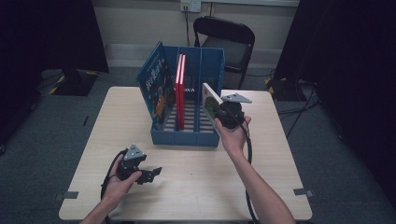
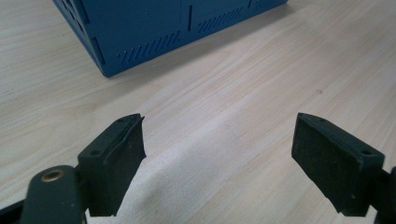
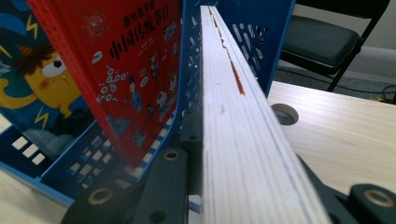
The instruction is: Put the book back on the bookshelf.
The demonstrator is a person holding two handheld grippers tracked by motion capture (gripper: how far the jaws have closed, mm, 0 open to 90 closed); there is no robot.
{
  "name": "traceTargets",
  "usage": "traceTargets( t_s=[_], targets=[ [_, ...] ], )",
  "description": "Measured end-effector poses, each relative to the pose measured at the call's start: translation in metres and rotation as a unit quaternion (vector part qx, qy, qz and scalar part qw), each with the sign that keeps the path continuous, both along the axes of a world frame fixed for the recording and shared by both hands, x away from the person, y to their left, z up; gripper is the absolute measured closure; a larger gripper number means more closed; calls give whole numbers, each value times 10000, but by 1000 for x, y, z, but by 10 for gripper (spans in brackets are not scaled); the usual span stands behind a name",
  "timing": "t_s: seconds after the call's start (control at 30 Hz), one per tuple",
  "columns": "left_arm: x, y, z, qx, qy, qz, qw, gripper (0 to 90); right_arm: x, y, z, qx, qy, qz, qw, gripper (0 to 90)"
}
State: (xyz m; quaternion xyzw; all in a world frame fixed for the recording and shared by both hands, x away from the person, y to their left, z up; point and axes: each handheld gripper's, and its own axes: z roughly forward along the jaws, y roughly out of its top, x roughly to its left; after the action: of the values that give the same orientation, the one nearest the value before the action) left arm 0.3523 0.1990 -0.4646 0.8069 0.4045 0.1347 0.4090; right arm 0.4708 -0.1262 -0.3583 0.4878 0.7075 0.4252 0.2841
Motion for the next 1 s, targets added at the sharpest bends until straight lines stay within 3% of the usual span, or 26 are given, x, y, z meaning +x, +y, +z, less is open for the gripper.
traceTargets(
  t_s=[0.73,1.0],
  targets=[
    [0,1,0,-34,23,-5,10000,171,33,22,-8,-52,40,-283,9996,767],
    [0,1,0,-29,22,-28,10000,171,43,26,-20,3,81,-385,9992,767]
  ],
)
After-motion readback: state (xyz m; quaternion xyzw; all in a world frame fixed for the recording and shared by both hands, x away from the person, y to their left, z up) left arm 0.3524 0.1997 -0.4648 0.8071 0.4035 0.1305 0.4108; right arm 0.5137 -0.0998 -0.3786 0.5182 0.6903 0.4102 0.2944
